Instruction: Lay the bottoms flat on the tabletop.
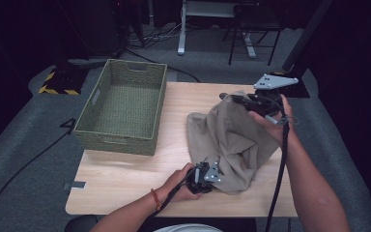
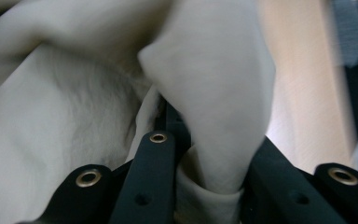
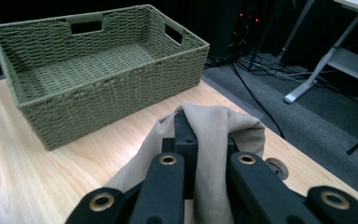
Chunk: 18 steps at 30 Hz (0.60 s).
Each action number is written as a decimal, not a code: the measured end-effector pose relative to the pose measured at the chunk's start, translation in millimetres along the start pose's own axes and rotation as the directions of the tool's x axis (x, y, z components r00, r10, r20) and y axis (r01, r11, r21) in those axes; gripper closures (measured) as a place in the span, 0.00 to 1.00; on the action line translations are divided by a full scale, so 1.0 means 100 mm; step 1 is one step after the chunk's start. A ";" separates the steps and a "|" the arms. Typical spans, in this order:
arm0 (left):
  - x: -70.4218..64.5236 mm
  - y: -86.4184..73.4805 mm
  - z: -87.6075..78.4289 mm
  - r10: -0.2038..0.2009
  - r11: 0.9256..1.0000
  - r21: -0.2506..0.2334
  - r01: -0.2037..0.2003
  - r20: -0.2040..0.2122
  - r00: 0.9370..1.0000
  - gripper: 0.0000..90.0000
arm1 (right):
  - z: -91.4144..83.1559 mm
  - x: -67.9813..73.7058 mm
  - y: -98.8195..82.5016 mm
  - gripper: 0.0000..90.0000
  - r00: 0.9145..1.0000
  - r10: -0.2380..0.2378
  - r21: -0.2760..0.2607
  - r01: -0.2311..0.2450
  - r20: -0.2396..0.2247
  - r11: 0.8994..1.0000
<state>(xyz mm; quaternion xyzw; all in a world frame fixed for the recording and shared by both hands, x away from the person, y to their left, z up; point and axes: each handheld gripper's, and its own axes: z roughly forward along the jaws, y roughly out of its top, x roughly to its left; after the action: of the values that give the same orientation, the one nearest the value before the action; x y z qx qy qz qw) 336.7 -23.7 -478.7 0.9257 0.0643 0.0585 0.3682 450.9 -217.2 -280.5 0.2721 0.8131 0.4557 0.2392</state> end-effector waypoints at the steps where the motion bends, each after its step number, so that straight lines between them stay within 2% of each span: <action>1: 0.00 0.00 0.00 0.000 1.000 0.000 0.000 0.000 1.000 0.92 | 0.04 0.03 0.04 0.97 1.000 -0.001 0.007 0.001 0.008 1.000; 2: -0.08 0.07 0.06 0.029 1.000 0.005 -0.029 -0.002 1.000 0.88 | 0.09 0.06 0.06 0.97 1.000 0.003 0.016 -0.003 0.012 1.000; 3: -0.08 0.07 0.06 0.029 1.000 0.005 -0.029 -0.002 1.000 0.81 | 0.13 0.08 0.06 0.97 1.000 0.013 0.025 -0.013 0.003 1.000; 4: -0.13 0.09 0.06 0.032 0.999 0.003 -0.032 -0.032 0.999 0.71 | 0.17 0.11 0.04 0.96 1.000 0.017 0.040 -0.017 -0.010 0.999; 5: -0.14 0.08 0.03 0.022 1.000 0.006 -0.022 -0.050 0.998 0.59 | 0.20 0.16 0.00 0.96 1.000 0.016 0.050 -0.015 -0.023 0.999; 6: -0.14 0.04 -0.04 0.008 1.000 -0.011 -0.009 -0.053 0.999 0.50 | 0.22 0.21 -0.05 0.96 0.999 0.009 0.062 -0.007 -0.035 0.998; 8: -0.13 -0.07 -0.26 -0.017 0.997 -0.081 0.012 -0.053 0.998 0.44 | 0.22 0.33 -0.17 0.94 0.996 -0.024 0.063 0.030 -0.090 0.998; 9: -0.13 -0.07 -0.26 -0.017 0.997 -0.081 0.012 -0.053 0.998 0.42 | 0.22 0.33 -0.17 0.94 0.996 -0.024 0.063 0.030 -0.090 0.998; 10: -0.12 -0.16 -0.41 -0.035 0.994 -0.108 0.027 -0.073 0.997 0.39 | 0.22 0.48 -0.33 0.89 0.987 -0.058 0.067 0.069 -0.152 0.995; 11: -0.11 -0.21 -0.50 -0.049 0.993 -0.115 0.038 -0.092 0.995 0.39 | 0.22 0.48 -0.33 0.89 0.987 -0.058 0.067 0.069 -0.152 0.995; 12: -0.09 -0.30 -0.64 -0.073 0.991 -0.123 0.059 -0.113 0.991 0.35 | 0.22 0.60 -0.47 0.83 0.971 -0.088 0.074 0.107 -0.221 0.992; 13: -0.06 -0.44 -0.85 -0.119 0.986 -0.134 0.096 -0.173 0.978 0.34 | 0.23 0.63 -0.53 0.82 0.965 -0.080 0.083 0.104 -0.248 0.991; 14: -0.04 -0.49 -0.92 -0.133 0.984 -0.144 0.107 -0.186 0.974 0.33 | 0.25 0.69 -0.64 0.78 0.949 -0.071 0.095 0.105 -0.306 0.990; 15: -0.04 -0.49 -0.92 -0.133 0.984 -0.144 0.107 -0.186 0.974 0.33 | 0.26 0.73 -0.70 0.74 0.937 -0.072 0.093 0.110 -0.343 0.990; 16: -0.01 -0.61 -1.07 -0.183 0.975 -0.162 0.149 -0.220 0.958 0.32 | 0.28 0.81 -0.81 0.64 0.915 -0.085 0.100 0.135 -0.393 0.986; 17: 0.02 -0.66 -1.15 -0.216 0.968 -0.178 0.177 -0.230 0.949 0.31 | 0.29 0.86 -0.86 0.57 0.908 -0.095 0.108 0.152 -0.408 0.983; 18: 0.02 -0.66 -1.15 -0.216 0.968 -0.178 0.177 -0.230 0.949 0.30 | 0.29 0.86 -0.86 0.57 0.908 -0.095 0.108 0.152 -0.408 0.983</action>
<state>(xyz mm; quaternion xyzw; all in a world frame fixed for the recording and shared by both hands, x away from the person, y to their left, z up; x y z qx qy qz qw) 315.5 101.7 -441.3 0.8687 0.1971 0.1411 0.4320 386.9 -180.2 -381.1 0.1367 0.8897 0.4288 0.0769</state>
